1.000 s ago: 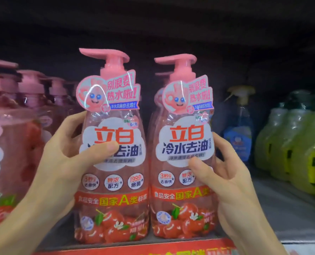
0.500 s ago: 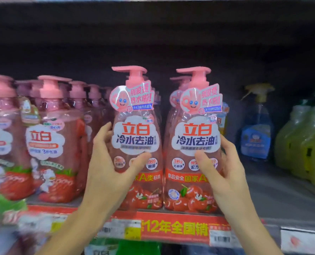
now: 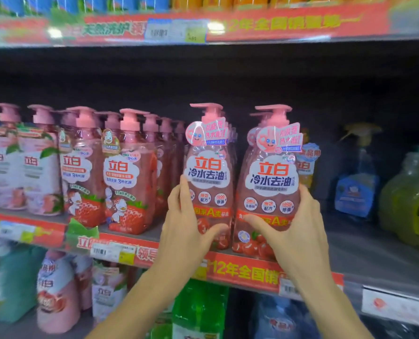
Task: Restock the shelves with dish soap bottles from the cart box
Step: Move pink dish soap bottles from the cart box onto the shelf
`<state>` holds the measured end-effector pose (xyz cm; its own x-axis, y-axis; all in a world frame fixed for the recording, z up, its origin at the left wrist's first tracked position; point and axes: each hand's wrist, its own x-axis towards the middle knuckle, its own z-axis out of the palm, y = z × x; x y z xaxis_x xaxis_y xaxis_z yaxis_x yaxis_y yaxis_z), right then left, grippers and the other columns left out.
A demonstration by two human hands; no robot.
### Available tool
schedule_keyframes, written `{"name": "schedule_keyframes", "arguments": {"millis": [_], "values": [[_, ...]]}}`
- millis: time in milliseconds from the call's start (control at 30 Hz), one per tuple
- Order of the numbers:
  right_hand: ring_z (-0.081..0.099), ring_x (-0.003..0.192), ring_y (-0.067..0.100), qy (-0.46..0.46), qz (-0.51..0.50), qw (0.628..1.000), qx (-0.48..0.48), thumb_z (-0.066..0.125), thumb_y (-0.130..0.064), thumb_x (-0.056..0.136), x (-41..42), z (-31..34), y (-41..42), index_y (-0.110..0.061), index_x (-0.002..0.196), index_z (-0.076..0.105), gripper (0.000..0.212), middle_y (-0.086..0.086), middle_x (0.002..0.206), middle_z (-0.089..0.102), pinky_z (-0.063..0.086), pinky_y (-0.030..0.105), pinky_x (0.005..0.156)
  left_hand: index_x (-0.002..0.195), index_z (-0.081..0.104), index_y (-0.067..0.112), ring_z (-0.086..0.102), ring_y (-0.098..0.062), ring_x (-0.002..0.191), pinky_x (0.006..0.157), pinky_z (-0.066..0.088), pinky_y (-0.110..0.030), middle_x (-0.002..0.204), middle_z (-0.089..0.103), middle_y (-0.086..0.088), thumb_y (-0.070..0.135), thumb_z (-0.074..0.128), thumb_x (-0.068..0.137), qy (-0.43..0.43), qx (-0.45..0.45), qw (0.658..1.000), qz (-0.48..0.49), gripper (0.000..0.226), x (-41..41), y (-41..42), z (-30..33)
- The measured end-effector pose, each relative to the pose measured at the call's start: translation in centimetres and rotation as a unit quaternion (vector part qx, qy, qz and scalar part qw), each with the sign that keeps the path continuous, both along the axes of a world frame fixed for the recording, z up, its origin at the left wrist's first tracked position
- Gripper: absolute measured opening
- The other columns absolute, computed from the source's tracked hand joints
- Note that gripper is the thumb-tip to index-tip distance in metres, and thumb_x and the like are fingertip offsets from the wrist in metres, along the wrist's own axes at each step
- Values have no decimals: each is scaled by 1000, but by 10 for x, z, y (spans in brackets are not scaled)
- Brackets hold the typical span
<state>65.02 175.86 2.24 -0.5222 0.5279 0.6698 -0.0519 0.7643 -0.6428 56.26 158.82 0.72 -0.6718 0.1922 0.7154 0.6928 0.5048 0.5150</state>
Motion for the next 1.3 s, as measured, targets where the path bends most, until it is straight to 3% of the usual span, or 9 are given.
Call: {"name": "schedule_keyframes", "arguments": {"millis": [167,433,633,800,933,1033,1300], "values": [[47,124,16,4,7,1000,7,79,-69,62,3,-1,1,-34,148,23,108,-7,129,43,47,39,90,154,-16,28,44,-19,131,100,42,-42,156,13,4,56,72,78,-3,-4,1000,-4,120,-10,1,0],[46,127,17,-9,18,1000,1,76,-68,68,4,-5,3,-34,152,16,108,-5,136,41,49,43,96,156,-8,26,41,-18,134,104,40,-37,155,19,0,49,78,76,-16,15,1000,-21,120,-15,5,3],[48,128,17,-7,33,999,-20,77,-62,72,8,-7,1,-33,152,17,104,-5,139,41,50,44,97,155,-12,26,49,-26,129,103,46,-44,157,17,-1,56,74,77,-18,-4,1000,4,120,-20,9,0],[44,134,21,-21,21,999,-21,79,-57,73,13,-8,-4,-24,153,19,105,-1,144,40,47,48,103,155,-12,16,38,-34,139,108,40,-47,163,11,-13,67,51,88,-4,-103,990,93,105,-11,8,-8],[43,132,23,-41,-9,999,-7,79,-53,76,17,-11,-8,-16,149,26,97,4,141,39,43,41,103,158,9,12,29,-28,146,118,25,-48,160,25,-16,71,13,93,53,-154,975,153,88,-3,-4,-43],[45,129,24,-48,-18,999,-1,79,-51,77,16,-10,-9,-14,146,30,93,6,138,41,44,40,104,156,22,10,29,-28,146,118,23,-49,158,30,-16,71,12,92,80,-183,968,155,89,-9,-10,-52],[44,131,28,-102,-45,994,17,75,-42,86,6,-12,-17,-8,154,19,94,11,143,38,43,40,104,153,29,7,36,-33,142,115,30,-49,154,36,-20,72,12,92,74,-227,959,152,91,-3,-12,-52]]}}
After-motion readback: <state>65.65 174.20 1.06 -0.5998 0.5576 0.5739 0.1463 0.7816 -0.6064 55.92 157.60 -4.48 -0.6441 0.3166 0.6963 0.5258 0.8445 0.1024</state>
